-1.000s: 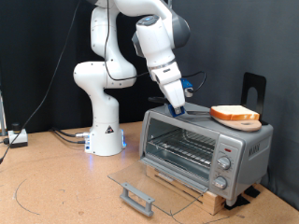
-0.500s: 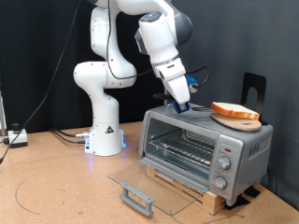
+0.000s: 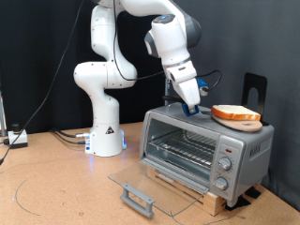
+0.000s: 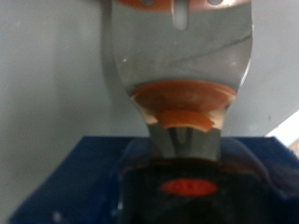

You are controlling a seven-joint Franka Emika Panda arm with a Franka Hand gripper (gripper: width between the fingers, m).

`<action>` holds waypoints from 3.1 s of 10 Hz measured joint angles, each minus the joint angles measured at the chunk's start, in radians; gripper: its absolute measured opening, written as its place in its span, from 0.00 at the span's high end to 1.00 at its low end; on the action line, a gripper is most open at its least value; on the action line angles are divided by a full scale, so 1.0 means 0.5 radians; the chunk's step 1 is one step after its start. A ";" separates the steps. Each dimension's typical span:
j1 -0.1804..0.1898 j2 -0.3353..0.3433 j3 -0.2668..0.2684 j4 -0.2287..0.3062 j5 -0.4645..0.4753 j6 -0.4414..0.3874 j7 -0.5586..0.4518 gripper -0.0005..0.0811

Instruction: Make a piece of toast with the oven

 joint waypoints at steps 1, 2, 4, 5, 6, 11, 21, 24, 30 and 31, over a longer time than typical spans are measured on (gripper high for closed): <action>0.000 0.029 0.020 0.019 0.000 0.021 0.020 0.51; 0.000 0.056 0.036 0.035 0.001 0.037 0.035 0.51; 0.000 0.101 0.057 0.062 0.001 0.056 0.060 0.51; 0.000 0.118 0.064 0.072 0.002 0.071 0.066 0.51; 0.000 0.137 0.067 0.083 0.002 0.079 0.070 0.51; 0.022 0.155 0.051 0.083 0.286 0.169 -0.087 0.51; 0.006 0.079 -0.099 0.051 0.452 0.010 -0.205 0.51; -0.061 0.060 -0.251 0.037 0.345 -0.114 -0.356 0.51; -0.258 0.005 -0.535 0.026 0.042 -0.368 -0.607 0.51; -0.257 0.009 -0.533 0.026 0.042 -0.368 -0.606 0.51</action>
